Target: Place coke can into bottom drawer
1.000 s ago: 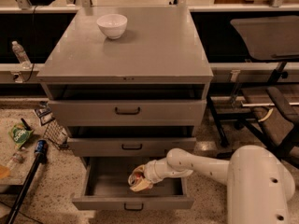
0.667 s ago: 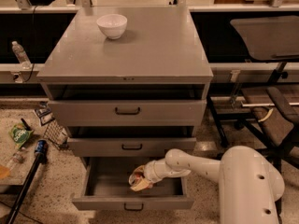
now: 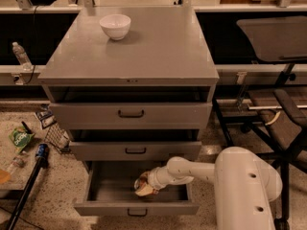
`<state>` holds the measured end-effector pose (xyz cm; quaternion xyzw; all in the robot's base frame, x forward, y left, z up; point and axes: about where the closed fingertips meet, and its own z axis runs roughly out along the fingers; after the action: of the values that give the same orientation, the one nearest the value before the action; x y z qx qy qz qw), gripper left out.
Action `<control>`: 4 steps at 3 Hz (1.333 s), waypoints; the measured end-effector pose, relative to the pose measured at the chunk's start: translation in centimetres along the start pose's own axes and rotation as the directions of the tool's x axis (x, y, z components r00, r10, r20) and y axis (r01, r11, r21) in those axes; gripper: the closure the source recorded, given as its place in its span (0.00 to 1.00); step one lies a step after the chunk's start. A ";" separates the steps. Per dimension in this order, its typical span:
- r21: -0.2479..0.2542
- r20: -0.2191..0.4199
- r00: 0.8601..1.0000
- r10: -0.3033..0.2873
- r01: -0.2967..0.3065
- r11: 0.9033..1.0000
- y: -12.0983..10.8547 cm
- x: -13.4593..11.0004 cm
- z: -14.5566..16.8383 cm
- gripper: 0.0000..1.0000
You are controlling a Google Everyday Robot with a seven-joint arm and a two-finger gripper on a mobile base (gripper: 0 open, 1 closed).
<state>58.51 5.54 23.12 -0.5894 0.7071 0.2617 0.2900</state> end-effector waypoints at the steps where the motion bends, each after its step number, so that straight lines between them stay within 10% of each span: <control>1: 0.033 -0.033 0.999 0.015 -0.013 0.999 -0.4 0.5 0.5 0.14; 2: 0.053 -0.046 0.999 0.019 -0.016 0.998 -0.7 0.5 0.6 0.00; 4: 0.065 0.023 0.997 0.072 -0.073 0.995 0.2 -0.5 -2.9 0.41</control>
Offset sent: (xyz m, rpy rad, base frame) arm 0.0135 -0.0041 -0.0065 -0.0725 -0.0322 -0.0744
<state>58.04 3.89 25.47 -0.5508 0.7333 0.2546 0.3068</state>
